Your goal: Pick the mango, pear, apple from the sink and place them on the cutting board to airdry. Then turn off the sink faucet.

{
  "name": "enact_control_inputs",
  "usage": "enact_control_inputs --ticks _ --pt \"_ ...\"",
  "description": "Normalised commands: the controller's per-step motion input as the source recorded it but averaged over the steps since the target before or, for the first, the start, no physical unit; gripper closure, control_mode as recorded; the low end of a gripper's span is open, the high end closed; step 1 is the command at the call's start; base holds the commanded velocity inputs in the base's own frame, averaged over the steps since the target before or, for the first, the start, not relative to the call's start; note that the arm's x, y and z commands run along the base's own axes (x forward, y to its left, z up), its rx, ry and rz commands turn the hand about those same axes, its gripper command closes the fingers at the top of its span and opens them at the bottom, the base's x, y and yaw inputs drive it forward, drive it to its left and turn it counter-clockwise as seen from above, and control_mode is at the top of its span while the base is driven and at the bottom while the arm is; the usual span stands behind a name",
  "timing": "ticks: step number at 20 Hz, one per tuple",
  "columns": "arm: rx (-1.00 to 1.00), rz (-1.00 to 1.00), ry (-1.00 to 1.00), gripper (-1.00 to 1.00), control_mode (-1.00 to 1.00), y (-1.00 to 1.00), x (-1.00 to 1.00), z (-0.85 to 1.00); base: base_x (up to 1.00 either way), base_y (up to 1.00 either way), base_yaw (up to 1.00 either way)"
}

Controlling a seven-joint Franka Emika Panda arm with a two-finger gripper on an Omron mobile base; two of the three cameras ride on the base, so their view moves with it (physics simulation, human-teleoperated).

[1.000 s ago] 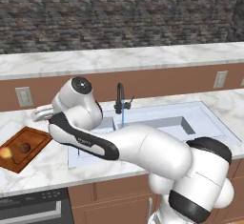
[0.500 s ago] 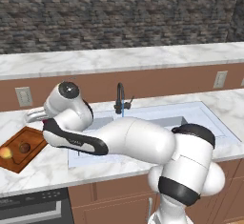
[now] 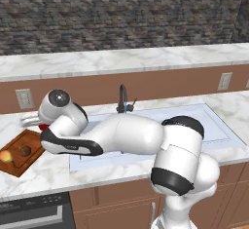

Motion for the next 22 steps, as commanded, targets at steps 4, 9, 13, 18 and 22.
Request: enact_control_inputs --ticks 4,9,13,18,22 --pt "0.0 -0.11 0.05 1.0 -1.0 0.19 0.19 -0.13 0.0 0.0 0.0" --pt "0.01 -0.13 0.11 1.0 -1.0 0.18 0.22 -0.15 0.0 0.0 0.0" --pt "0.06 -0.12 0.18 1.0 -1.0 0.18 0.21 -0.13 0.0 0.0 0.0" --pt "0.05 -0.08 0.14 1.0 -1.0 0.22 0.17 -0.2 0.0 0.0 0.0" --pt "0.0 -0.04 0.09 1.0 -1.0 0.21 0.2 -0.21 0.0 0.0 0.0"
